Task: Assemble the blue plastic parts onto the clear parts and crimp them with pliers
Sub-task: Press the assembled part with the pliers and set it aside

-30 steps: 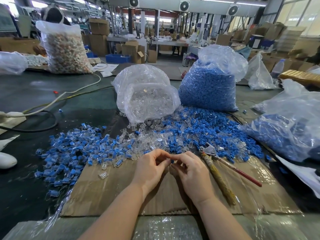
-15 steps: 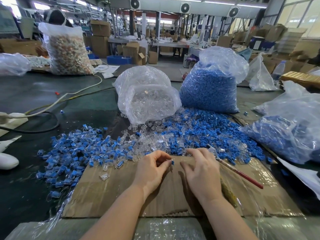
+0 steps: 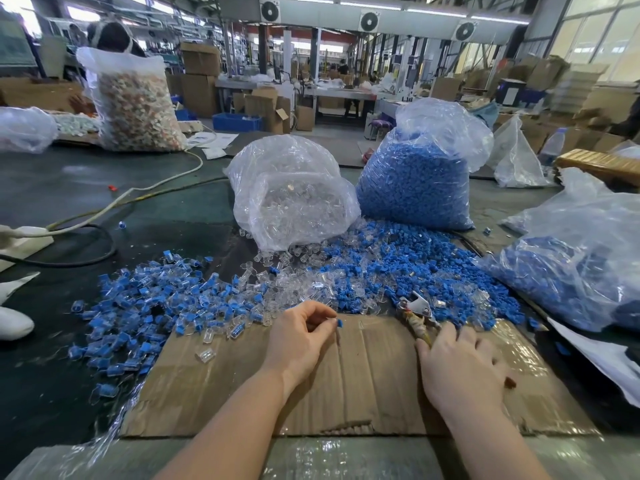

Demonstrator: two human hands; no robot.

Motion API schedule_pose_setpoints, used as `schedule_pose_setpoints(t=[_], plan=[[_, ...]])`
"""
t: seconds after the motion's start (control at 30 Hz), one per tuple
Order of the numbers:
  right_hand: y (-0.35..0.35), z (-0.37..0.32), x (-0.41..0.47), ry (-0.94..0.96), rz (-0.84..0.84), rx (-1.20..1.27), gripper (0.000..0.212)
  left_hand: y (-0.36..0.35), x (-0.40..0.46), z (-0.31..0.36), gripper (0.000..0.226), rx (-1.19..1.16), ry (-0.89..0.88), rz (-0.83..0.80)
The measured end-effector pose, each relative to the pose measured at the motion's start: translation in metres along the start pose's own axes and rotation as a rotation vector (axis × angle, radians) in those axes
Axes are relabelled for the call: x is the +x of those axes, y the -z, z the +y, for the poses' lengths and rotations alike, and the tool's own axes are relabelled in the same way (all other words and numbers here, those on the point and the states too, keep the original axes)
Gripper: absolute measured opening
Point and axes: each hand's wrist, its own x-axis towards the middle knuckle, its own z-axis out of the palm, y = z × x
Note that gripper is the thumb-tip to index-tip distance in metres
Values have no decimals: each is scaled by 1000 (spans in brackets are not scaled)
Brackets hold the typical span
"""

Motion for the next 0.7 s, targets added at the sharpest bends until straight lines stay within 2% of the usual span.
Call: schedule_pose_setpoints(t=[0.1, 0.17, 0.27, 0.33, 0.43, 0.53, 0.7], plan=[[7, -2, -2, 72, 67, -5, 41, 1, 2, 1, 12, -27, 21, 14], [14, -3, 0, 98, 67, 23, 38, 3, 4, 4, 9, -79, 66, 19], [29, -10, 2, 243, 76, 132, 38, 5, 8, 10, 9, -321, 195, 25], [43, -19, -1, 336, -52, 354, 37, 6, 11, 14, 8, -416, 262, 37], [60, -32, -3, 365, -387, 707, 37, 6, 16, 16, 9, -476, 314, 95], [65, -38, -4, 354, -588, 818, 37, 8, 20, 16, 10, -486, 342, 129], [71, -42, 1, 334, -758, 872, 30, 16, 24, 15, 7, -430, 396, 188]])
